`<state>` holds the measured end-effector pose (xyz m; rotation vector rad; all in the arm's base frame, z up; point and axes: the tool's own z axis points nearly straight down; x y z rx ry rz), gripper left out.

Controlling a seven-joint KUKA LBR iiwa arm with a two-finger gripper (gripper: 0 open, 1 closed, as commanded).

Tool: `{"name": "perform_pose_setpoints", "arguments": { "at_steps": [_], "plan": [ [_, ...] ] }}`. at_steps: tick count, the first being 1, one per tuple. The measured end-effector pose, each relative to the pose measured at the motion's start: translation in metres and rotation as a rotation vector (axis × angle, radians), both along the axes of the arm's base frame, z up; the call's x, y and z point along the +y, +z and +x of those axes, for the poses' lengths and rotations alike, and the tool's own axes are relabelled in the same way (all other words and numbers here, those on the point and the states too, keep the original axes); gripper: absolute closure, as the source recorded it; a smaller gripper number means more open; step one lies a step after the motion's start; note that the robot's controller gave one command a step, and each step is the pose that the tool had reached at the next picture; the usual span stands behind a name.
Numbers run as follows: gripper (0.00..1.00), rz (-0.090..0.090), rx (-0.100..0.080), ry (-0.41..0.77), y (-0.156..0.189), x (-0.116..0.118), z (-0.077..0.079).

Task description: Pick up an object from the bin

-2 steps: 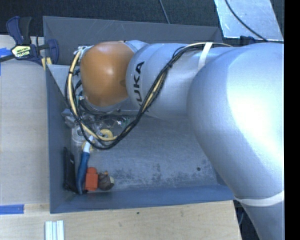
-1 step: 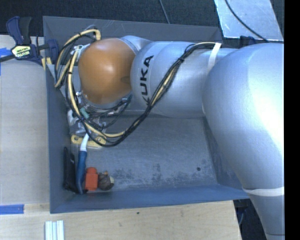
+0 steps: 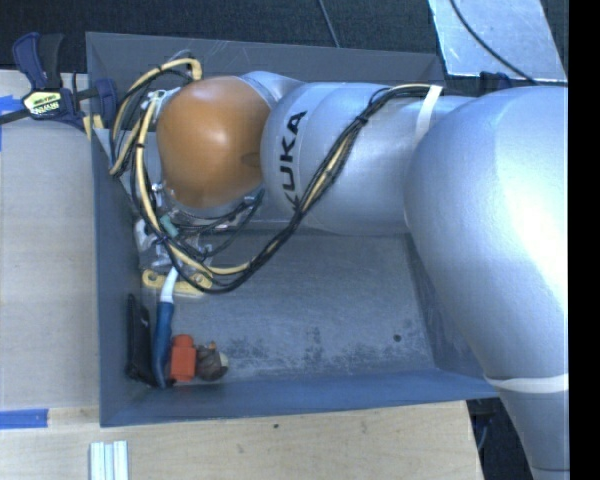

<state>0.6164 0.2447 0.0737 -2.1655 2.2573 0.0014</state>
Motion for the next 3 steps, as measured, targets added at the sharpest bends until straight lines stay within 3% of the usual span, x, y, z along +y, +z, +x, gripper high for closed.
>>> {"name": "perform_pose_setpoints", "arguments": {
  "at_steps": [1,3],
  "plan": [
    [1.0,-0.003,0.01,-0.001,0.024,-0.001,-0.003],
    [1.0,0.0,0.004,-0.004,0.089,-0.001,-0.002]
  ]
}}
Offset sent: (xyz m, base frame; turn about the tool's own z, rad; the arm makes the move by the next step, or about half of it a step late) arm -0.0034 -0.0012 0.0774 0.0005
